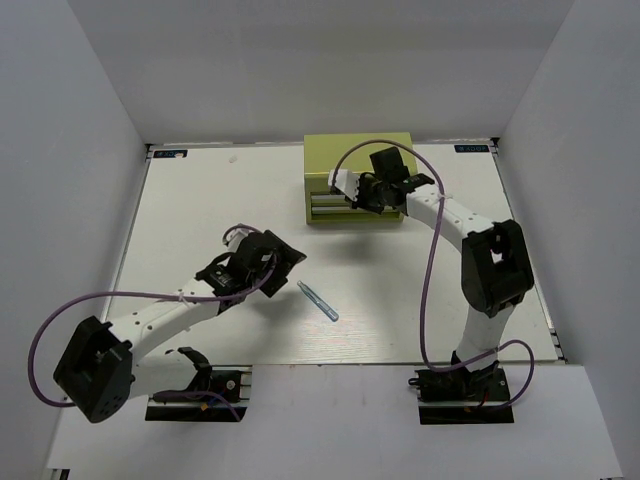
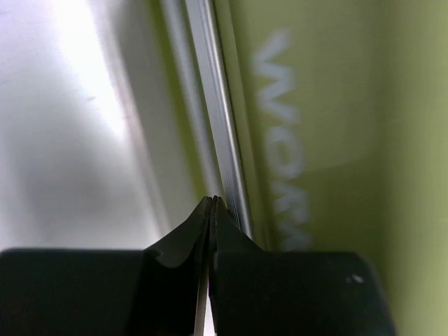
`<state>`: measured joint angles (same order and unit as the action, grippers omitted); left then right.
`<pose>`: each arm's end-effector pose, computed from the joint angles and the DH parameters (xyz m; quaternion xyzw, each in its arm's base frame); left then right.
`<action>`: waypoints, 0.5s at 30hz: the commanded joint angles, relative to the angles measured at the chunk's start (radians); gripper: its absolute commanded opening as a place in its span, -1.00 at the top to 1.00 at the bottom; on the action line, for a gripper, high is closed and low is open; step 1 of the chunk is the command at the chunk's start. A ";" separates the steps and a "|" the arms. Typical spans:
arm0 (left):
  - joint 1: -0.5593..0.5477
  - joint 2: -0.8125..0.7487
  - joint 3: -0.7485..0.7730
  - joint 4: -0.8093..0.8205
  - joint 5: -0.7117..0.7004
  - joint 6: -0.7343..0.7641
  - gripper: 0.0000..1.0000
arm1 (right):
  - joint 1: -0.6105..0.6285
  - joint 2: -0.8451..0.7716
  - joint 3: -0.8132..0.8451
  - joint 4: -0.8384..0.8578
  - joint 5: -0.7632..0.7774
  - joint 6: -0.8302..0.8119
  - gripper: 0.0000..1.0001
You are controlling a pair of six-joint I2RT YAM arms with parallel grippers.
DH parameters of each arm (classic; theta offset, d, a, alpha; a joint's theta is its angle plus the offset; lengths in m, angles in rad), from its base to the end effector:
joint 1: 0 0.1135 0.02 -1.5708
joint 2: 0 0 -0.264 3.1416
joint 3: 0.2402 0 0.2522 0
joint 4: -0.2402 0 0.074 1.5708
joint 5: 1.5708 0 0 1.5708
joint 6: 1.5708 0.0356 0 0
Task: Sort the stationery into containers
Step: Close the drawer in the storage box.
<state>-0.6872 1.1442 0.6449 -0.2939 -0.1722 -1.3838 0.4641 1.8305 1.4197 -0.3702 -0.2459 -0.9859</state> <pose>0.1825 -0.1419 0.2115 -0.3453 0.8555 -0.2843 0.2611 0.3658 0.1928 0.2494 -0.6428 0.6544 0.0109 0.3981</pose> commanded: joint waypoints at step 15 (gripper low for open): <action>0.046 0.573 0.165 0.827 0.206 0.005 0.56 | -0.047 -0.170 -0.031 -0.042 -0.277 -0.057 0.80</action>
<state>-0.6609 1.6463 0.7647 0.2962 -0.0303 -1.3697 0.4370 1.8122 1.4261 -0.3763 -0.3122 -0.9844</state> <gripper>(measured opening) 0.260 0.074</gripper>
